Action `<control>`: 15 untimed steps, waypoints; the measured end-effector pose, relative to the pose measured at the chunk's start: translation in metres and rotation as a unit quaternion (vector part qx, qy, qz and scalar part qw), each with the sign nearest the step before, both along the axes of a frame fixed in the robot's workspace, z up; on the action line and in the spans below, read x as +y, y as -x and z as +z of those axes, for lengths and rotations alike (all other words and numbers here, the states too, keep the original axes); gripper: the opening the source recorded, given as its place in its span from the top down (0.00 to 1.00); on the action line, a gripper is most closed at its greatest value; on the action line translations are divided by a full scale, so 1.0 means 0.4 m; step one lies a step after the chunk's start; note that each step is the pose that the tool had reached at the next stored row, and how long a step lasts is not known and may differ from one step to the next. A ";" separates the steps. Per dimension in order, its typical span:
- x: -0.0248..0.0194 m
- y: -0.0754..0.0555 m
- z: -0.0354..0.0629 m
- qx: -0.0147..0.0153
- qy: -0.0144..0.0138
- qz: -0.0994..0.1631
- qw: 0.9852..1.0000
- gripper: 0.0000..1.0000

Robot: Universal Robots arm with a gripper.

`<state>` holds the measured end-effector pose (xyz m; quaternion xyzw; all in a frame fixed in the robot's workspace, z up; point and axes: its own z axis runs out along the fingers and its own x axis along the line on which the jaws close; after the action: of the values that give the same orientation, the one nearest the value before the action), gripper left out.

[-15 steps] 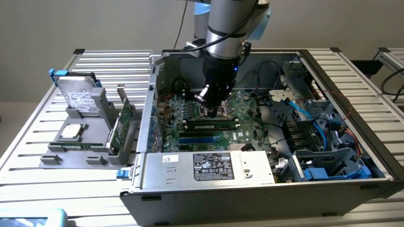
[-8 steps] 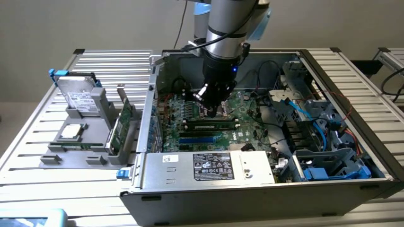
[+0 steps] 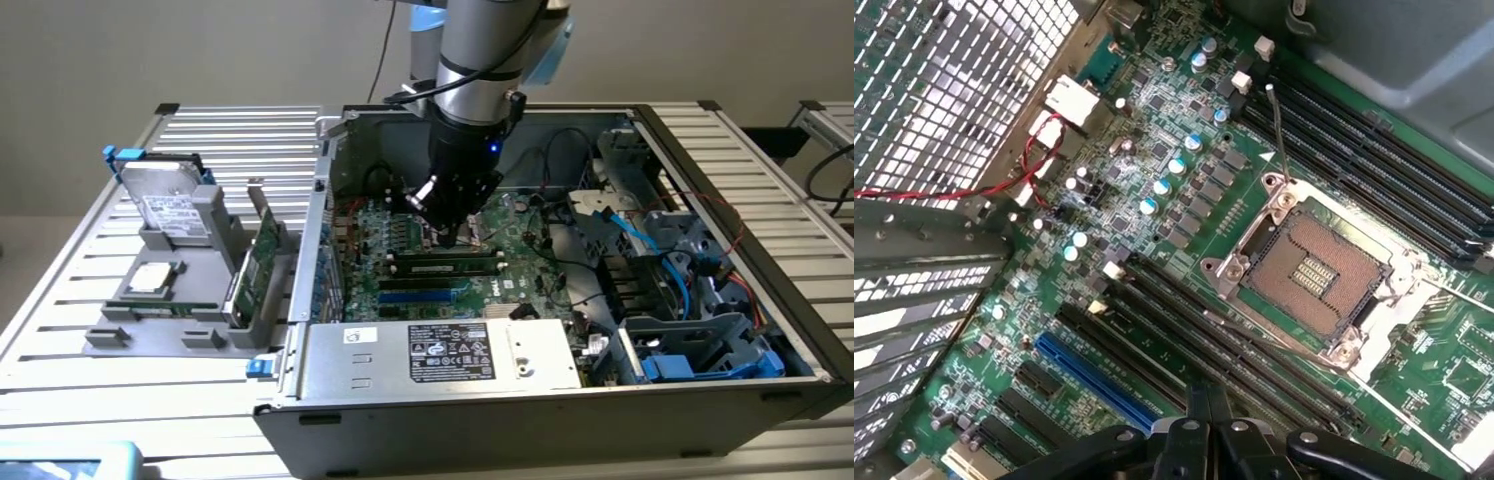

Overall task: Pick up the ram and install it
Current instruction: 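Press down the ram until it locks into place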

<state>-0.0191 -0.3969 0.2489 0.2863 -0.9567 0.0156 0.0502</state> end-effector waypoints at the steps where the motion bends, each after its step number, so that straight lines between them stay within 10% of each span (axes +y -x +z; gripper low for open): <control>1: 0.000 0.000 0.000 -0.001 0.000 -0.004 1.000 0.89; 15: 0.000 0.000 0.000 -0.021 0.004 -0.058 0.998 0.89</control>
<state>-0.0191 -0.3969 0.2489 0.2296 -0.9725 0.0229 0.0318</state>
